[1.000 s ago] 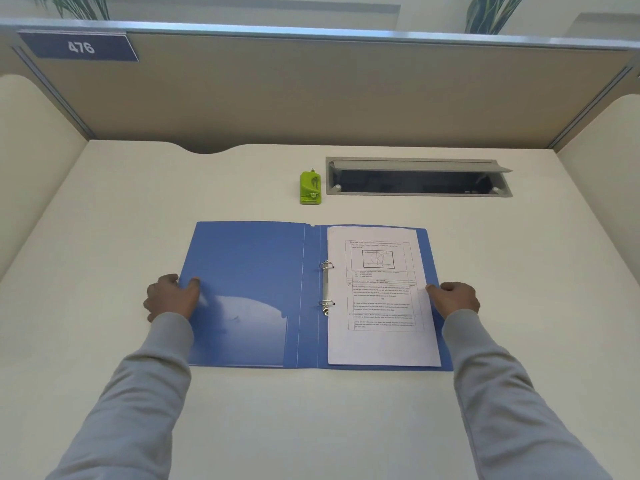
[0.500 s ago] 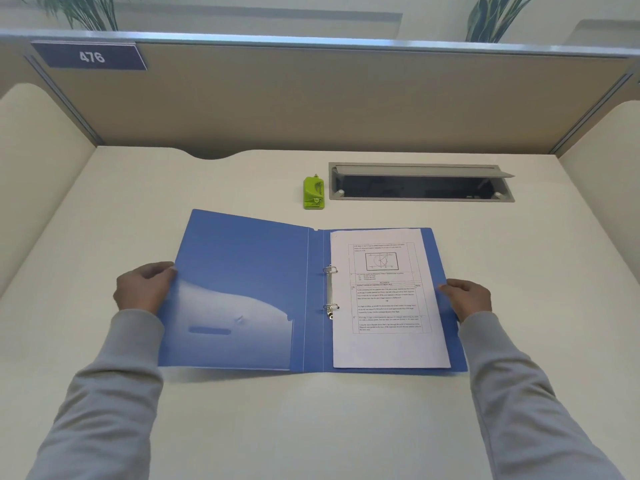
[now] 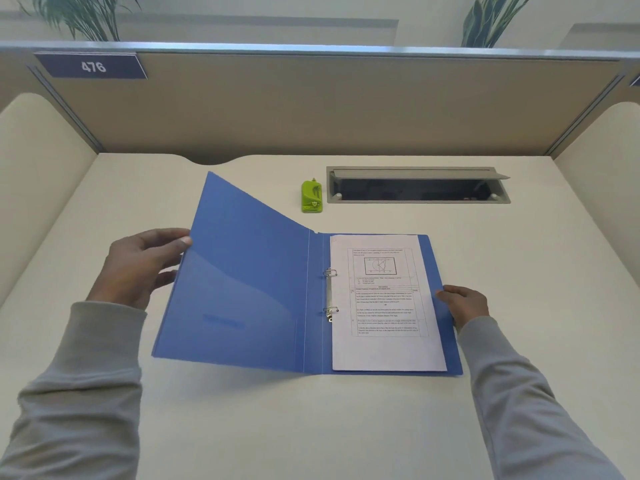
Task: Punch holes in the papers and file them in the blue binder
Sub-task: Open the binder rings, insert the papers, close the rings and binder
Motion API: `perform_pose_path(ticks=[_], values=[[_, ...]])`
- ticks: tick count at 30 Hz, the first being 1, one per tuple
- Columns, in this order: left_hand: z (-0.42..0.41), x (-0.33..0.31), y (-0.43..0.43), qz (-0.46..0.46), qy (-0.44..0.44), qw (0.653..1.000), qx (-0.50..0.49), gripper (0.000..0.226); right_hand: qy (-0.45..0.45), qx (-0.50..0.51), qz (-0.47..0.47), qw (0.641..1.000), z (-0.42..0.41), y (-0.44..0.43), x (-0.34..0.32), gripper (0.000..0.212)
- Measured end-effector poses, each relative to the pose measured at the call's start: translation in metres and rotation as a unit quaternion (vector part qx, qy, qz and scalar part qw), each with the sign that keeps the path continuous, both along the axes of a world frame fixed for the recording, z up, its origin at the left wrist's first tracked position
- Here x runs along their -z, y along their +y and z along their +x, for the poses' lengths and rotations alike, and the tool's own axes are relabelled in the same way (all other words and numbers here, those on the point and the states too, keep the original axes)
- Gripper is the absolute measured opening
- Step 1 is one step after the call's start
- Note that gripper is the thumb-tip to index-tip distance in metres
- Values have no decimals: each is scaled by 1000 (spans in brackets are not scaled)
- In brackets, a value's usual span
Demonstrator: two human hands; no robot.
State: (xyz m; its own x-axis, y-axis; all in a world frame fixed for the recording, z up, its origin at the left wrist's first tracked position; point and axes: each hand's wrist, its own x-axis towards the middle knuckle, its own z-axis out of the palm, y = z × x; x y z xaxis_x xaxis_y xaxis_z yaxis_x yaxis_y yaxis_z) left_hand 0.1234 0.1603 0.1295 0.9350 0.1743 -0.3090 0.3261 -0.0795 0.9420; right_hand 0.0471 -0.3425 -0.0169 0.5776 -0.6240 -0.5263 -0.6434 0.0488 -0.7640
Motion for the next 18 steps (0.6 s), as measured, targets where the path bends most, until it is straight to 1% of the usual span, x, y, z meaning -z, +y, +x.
perform_pose_path(ticks=[5, 9, 15, 18], values=[[-6, -26, -39, -65, -26, 996, 46, 16, -11, 0, 16, 1000, -1, -1, 4, 46], [-11, -35, -78, -107, -47, 991, 72, 13, -11, -7, 25, 1000, -2, -1, 3, 46], [-15, -22, -136, -144, -58, 982, 107, 15, -12, -24, 41, 999, -4, -3, 2, 47], [-19, -3, -161, -130, -62, 983, 115, 15, -32, -21, 54, 998, -6, -5, 2, 36]])
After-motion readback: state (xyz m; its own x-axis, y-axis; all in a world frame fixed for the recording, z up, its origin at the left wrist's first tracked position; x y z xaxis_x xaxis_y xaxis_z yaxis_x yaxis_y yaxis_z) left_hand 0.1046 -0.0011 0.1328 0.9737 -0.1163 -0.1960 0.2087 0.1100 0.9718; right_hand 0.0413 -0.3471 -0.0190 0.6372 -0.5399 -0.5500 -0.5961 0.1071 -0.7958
